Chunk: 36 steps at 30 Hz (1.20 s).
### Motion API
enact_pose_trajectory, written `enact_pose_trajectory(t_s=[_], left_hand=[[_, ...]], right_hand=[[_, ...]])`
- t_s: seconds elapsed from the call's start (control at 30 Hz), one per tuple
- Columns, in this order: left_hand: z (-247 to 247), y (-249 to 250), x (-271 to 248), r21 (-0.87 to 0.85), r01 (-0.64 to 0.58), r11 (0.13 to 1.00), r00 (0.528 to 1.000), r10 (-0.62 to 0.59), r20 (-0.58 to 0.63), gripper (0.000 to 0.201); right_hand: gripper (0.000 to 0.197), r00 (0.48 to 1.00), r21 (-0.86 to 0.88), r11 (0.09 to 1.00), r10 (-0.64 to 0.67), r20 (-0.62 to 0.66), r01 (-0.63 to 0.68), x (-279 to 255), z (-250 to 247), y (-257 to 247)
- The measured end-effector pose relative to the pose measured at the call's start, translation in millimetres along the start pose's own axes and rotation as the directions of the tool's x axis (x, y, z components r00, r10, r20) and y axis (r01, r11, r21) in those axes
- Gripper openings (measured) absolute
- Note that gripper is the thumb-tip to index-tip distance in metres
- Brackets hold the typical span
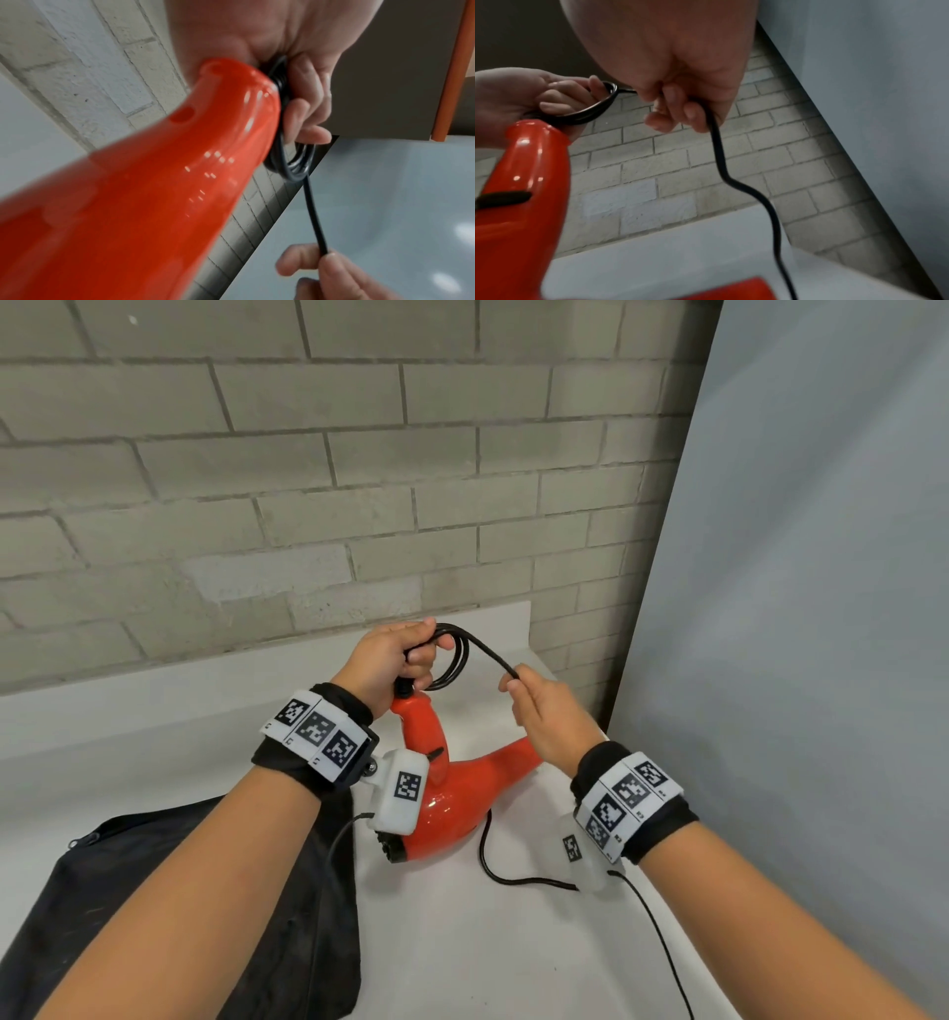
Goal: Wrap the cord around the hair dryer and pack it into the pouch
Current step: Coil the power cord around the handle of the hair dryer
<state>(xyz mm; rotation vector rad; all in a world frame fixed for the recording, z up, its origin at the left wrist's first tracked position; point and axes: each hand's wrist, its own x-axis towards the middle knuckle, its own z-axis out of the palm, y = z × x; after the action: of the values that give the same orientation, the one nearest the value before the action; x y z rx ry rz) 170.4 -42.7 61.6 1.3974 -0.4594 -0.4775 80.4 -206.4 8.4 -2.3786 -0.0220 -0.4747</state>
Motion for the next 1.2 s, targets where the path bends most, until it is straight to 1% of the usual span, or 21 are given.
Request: enact_pose_trajectory(t_s=[0.13,0.33,0.47,0.6,0.67,0.77,0.83,0.93,1.0,1.07,1.2], left_hand=[[-0.2,5.8,0.6,0.053,-0.041,0.998,0.999,0.041,-0.013,0.036],[5.4,11.5,-0.1,0.081,-0.082,0.993,0.995,0.086,-0.051,0.036],[9.6,13.8,-5.0,0.057,-0.103,0.993,0.991,0.107,-0.076,0.036],[15.9,22.3,-11.3,0.045,-0.172,0.984,0.974,0.177,-0.139,0.037],[17.0,28.6,-12.3,0.030,-0.213,0.977,0.958,0.215,-0.190,0.038],[16.4,33.1,-11.9,0.020,-0.255,0.967,0.936,0.252,-0.244,0.038],[16.2,31.2,-11.7,0.030,-0.262,0.965,0.929,0.260,-0.262,0.038],[16.0,24.9,-12.0,0.046,-0.260,0.964,0.922,0.262,-0.285,0.038],[16.0,20.0,-12.1,0.050,-0.255,0.966,0.922,0.258,-0.288,0.038],[14.8,15.8,-11.6,0.046,-0.248,0.968,0.923,0.250,-0.293,0.038],[11.6,8.8,-8.3,0.013,-0.215,0.976,0.935,0.210,-0.286,0.038]], right_hand=[[0.026,0.994,-0.147,0.988,-0.059,-0.091,0.045,9.7,-17.6,1.8],[0.025,0.968,-0.188,0.975,-0.156,-0.199,0.119,16.6,-36.7,3.5],[0.027,0.963,-0.240,0.962,-0.177,-0.201,0.127,19.4,-41.1,8.5],[0.033,0.962,-0.243,0.955,-0.215,-0.171,0.170,18.9,-44.4,5.4],[0.033,0.974,-0.175,0.972,-0.181,-0.138,0.155,17.9,-43.6,3.8],[0.026,0.995,-0.053,0.997,-0.068,-0.070,0.064,15.0,-39.2,3.8],[0.026,0.999,-0.032,0.999,-0.036,-0.025,0.035,12.3,-35.3,5.4],[0.027,0.998,-0.059,0.996,-0.060,-0.012,0.059,12.0,-36.5,7.3],[0.028,0.996,-0.088,0.993,-0.078,-0.037,0.075,14.4,-39.5,11.2],[0.028,0.996,-0.108,0.992,-0.067,-0.066,0.060,15.8,-40.0,13.3],[0.030,1.000,-0.145,0.989,0.010,-0.010,-0.012,12.1,-24.0,10.4]])
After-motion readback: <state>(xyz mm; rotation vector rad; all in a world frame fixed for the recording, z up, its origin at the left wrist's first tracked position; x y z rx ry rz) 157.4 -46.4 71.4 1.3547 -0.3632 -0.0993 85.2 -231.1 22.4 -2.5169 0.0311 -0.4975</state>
